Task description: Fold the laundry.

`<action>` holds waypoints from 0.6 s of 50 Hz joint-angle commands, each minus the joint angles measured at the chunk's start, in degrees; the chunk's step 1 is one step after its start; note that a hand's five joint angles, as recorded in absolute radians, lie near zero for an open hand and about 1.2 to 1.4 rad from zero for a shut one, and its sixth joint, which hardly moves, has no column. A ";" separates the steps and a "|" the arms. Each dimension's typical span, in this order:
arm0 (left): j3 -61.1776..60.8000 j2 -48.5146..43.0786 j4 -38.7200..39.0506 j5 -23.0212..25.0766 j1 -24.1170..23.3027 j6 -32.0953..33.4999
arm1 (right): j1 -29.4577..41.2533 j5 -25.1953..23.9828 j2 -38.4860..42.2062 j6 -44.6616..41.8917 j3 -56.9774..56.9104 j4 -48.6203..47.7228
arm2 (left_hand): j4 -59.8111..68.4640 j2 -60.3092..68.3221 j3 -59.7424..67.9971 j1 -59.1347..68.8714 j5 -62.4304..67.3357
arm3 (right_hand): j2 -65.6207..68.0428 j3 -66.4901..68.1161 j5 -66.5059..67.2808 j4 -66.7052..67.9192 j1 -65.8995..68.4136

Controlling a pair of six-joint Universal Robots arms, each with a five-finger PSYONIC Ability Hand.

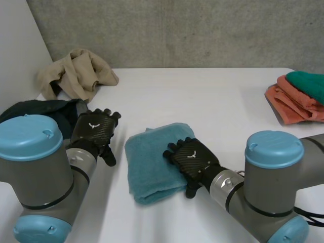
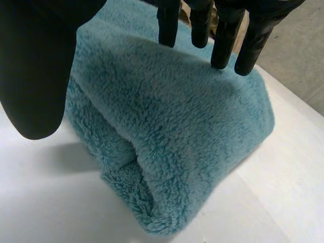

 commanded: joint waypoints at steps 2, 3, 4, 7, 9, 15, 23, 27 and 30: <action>-0.30 0.01 0.43 0.01 -0.07 0.01 | 0.05 0.03 2.95 -0.10 -0.84 -0.95 | -0.88 -0.93 -1.39 -0.43 -0.76 | 8.92 6.90 6.41 7.49 9.33; -0.30 -0.08 0.43 0.01 -0.07 0.01 | 0.05 0.20 3.04 -0.10 -0.93 -1.56 | -0.88 -0.93 -1.39 -0.43 -0.76 | 11.42 9.40 8.91 9.99 11.83; -0.30 -0.08 0.43 0.01 -0.07 0.01 | 0.05 0.20 3.04 -0.10 -0.93 -1.91 | -0.88 -0.93 -1.39 -0.43 -0.76 | 12.45 10.43 9.94 11.02 12.86; -0.39 -0.08 0.43 0.01 0.10 0.01 | 0.05 0.46 3.30 -0.19 -0.93 -3.06 | -0.88 -0.93 -1.39 -0.43 -0.76 | 16.98 14.96 14.47 15.55 17.39; -0.39 -0.08 0.43 0.01 0.19 0.01 | 0.05 0.38 3.47 -0.19 -0.93 -3.50 | -0.88 -0.93 -1.39 -0.43 -0.76 | 24.52 22.51 22.01 23.10 24.94; -0.74 -0.08 0.52 0.01 0.45 -0.34 | 0.04 0.47 4.35 -2.64 -1.19 -5.78 | -1.05 -1.10 -1.56 -0.60 -0.93 | 53.46 51.44 50.95 52.03 53.87; -1.18 0.01 0.60 0.10 1.24 -1.30 | -0.04 0.47 6.02 -7.66 -1.81 -6.66 | -1.05 -1.10 -1.56 -0.60 -0.93 | 58.21 56.19 55.69 56.78 58.62; -1.27 0.01 0.52 0.10 1.60 -1.57 | -0.13 0.47 6.20 -8.54 -1.98 -6.75 | -1.05 -1.10 -1.56 -0.60 -0.93 | 68.07 66.06 65.56 66.65 68.49; -1.44 0.01 0.52 0.10 1.77 -1.57 | -0.39 0.47 6.20 -8.72 -2.25 -6.75 | -1.05 -1.10 -1.56 -0.60 -0.93 | 68.07 66.06 65.56 66.65 68.49</action>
